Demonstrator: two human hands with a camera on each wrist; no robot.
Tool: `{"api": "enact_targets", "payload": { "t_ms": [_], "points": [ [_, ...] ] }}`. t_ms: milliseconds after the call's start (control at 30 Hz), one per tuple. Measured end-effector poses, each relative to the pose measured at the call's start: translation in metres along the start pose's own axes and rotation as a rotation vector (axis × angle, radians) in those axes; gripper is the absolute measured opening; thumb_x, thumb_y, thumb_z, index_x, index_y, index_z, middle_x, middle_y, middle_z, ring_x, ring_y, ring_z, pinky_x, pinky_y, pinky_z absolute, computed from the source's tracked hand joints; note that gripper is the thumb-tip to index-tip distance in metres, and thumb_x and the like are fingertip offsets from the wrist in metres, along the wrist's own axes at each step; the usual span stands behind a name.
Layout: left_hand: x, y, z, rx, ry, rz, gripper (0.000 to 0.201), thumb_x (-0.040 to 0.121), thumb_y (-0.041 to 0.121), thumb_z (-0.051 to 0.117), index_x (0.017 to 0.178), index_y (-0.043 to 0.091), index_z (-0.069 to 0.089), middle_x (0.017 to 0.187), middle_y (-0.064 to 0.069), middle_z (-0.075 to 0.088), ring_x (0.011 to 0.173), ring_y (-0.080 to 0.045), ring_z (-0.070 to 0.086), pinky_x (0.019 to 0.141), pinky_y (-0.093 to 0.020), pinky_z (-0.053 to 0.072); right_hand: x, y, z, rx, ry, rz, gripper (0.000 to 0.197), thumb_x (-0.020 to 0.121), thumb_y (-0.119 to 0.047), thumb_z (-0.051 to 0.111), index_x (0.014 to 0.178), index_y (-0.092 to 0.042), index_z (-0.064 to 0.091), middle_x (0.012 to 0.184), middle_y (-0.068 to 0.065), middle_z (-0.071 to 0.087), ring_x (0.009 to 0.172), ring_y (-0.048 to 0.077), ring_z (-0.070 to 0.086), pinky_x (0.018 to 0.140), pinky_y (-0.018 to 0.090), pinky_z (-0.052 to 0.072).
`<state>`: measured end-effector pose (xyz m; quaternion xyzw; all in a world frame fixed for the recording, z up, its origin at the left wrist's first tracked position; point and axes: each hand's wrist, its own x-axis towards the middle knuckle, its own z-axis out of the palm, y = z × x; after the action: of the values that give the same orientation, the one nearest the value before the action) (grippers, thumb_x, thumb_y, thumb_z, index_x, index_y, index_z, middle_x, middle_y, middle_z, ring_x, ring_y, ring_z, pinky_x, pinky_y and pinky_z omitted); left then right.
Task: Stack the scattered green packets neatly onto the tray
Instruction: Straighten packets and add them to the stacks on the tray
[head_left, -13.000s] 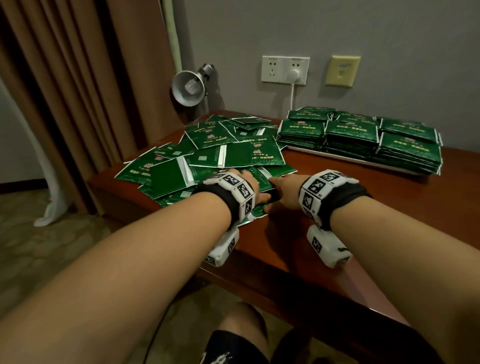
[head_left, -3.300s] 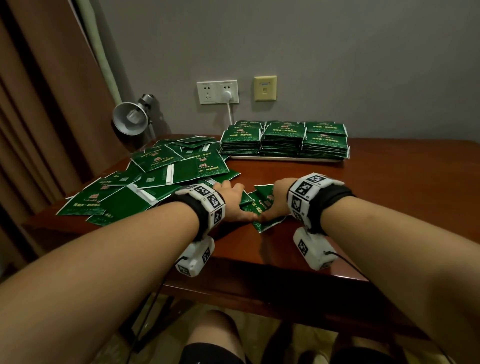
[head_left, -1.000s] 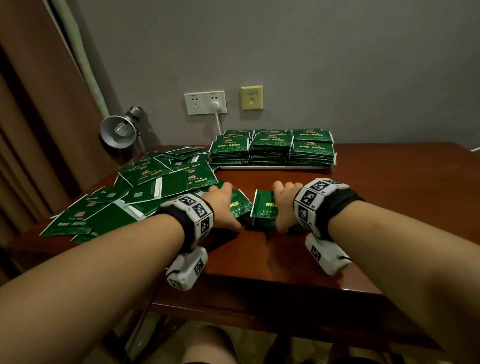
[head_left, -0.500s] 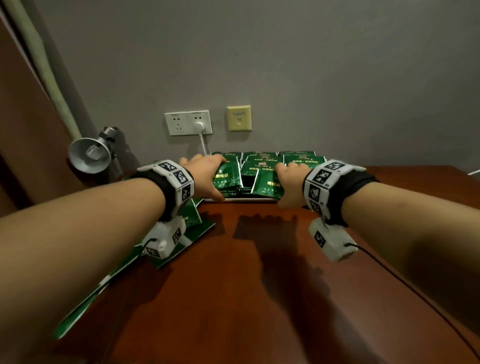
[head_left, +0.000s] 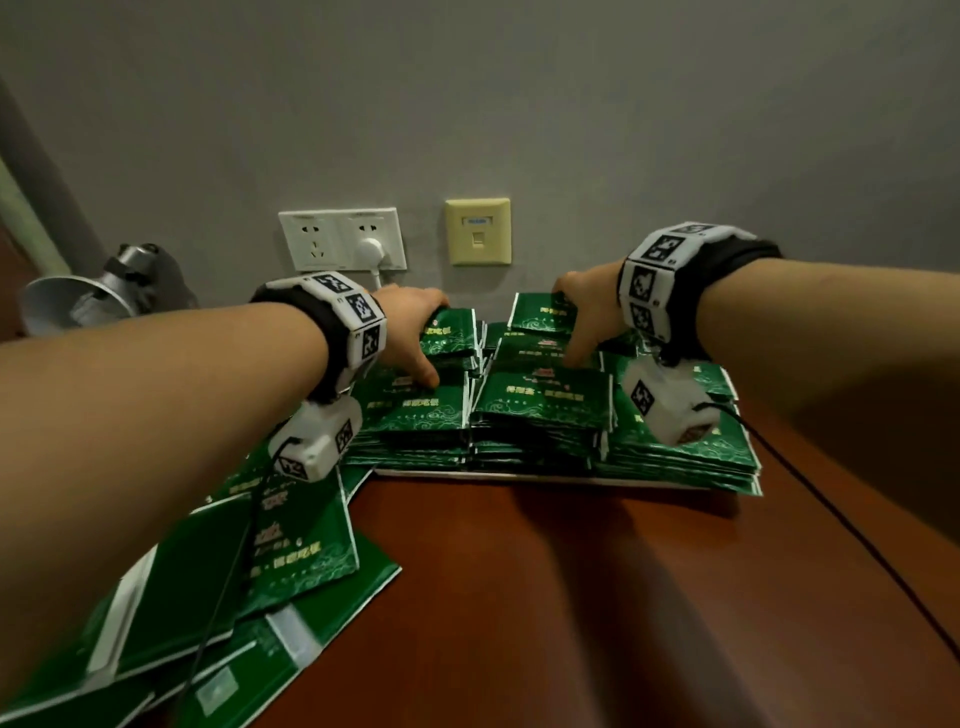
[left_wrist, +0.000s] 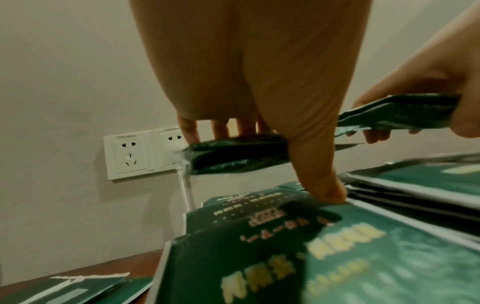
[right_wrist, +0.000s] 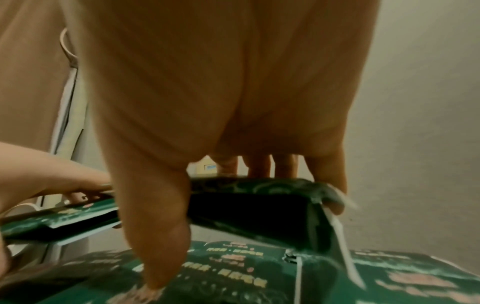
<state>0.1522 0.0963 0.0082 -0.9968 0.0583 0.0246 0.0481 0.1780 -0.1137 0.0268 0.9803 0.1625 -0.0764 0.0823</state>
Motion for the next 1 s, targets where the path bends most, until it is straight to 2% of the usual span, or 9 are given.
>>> {"api": "enact_targets", "payload": {
  "t_ms": [100,233,333,467,633,800,900,1000],
  "points": [
    [0.018,-0.007,0.003,-0.019,-0.037,0.003,0.092,0.068,0.039,0.085,0.144,0.019,0.035,0.139,-0.003,0.050,0.124,-0.025,0.048,0.096,-0.034,0.040,0.023,-0.003,0.001,-0.010,-0.040,-0.014,0.086,0.074,-0.044,0.079,0.139,-0.006,0.038,0.125,0.013,0.057,0.108,0.030,0.059,0.092,0.042,0.051],
    [0.032,-0.008,0.008,-0.068,-0.076,0.015,0.094,0.068,0.034,0.086,0.145,0.017,0.034,0.140,-0.006,0.050,0.124,-0.026,0.050,0.096,-0.032,0.041,0.038,-0.006,0.002,0.019,-0.056,-0.031,0.092,0.074,-0.043,0.080,0.145,-0.009,0.033,0.137,0.012,0.050,0.118,0.029,0.054,0.097,0.039,0.047],
    [0.032,-0.008,0.012,-0.063,-0.093,0.032,0.105,0.068,0.039,0.085,0.152,0.019,0.024,0.149,-0.005,0.042,0.132,-0.027,0.044,0.103,-0.035,0.038,0.038,-0.007,0.000,0.075,-0.074,-0.043,0.093,0.077,-0.040,0.078,0.149,-0.014,0.027,0.147,0.007,0.042,0.127,0.028,0.048,0.101,0.037,0.043],
    [0.021,-0.009,0.007,-0.047,-0.076,0.018,0.108,0.068,0.043,0.083,0.153,0.023,0.019,0.150,-0.004,0.040,0.134,-0.028,0.041,0.106,-0.040,0.037,0.027,-0.008,0.000,0.047,-0.041,-0.062,0.088,0.080,-0.042,0.075,0.149,-0.015,0.028,0.147,0.006,0.042,0.127,0.026,0.048,0.100,0.034,0.041],
    [-0.018,-0.001,-0.004,-0.016,0.023,-0.006,0.097,0.075,0.044,0.078,0.152,0.020,0.023,0.148,-0.008,0.041,0.135,-0.031,0.037,0.108,-0.043,0.035,-0.012,-0.021,-0.005,0.048,0.027,-0.087,0.086,0.082,-0.045,0.072,0.149,-0.013,0.030,0.145,0.006,0.045,0.127,0.026,0.049,0.101,0.035,0.041],
    [-0.075,0.012,0.007,0.031,0.073,-0.023,0.087,0.078,0.052,0.072,0.148,0.022,0.030,0.141,-0.010,0.044,0.129,-0.032,0.038,0.105,-0.045,0.039,-0.071,-0.055,-0.004,0.042,0.088,-0.155,0.078,0.082,-0.045,0.071,0.144,-0.011,0.038,0.136,0.008,0.054,0.118,0.027,0.055,0.094,0.034,0.046],
    [-0.117,0.023,0.031,0.047,0.069,-0.032,0.080,0.079,0.049,0.071,0.146,0.024,0.033,0.136,-0.010,0.043,0.126,-0.031,0.039,0.102,-0.046,0.042,-0.105,-0.085,0.014,0.010,0.052,-0.213,0.074,0.081,-0.046,0.071,0.141,-0.012,0.043,0.128,0.008,0.058,0.111,0.026,0.058,0.085,0.031,0.048],
    [-0.160,0.027,0.061,0.057,0.027,-0.050,0.069,0.082,0.044,0.068,0.141,0.023,0.038,0.132,-0.011,0.041,0.123,-0.031,0.038,0.099,-0.043,0.042,-0.131,-0.120,0.047,-0.063,-0.031,-0.259,0.069,0.077,-0.050,0.069,0.132,-0.012,0.053,0.121,0.008,0.064,0.106,0.026,0.063,0.090,0.034,0.052]
  ]
}}
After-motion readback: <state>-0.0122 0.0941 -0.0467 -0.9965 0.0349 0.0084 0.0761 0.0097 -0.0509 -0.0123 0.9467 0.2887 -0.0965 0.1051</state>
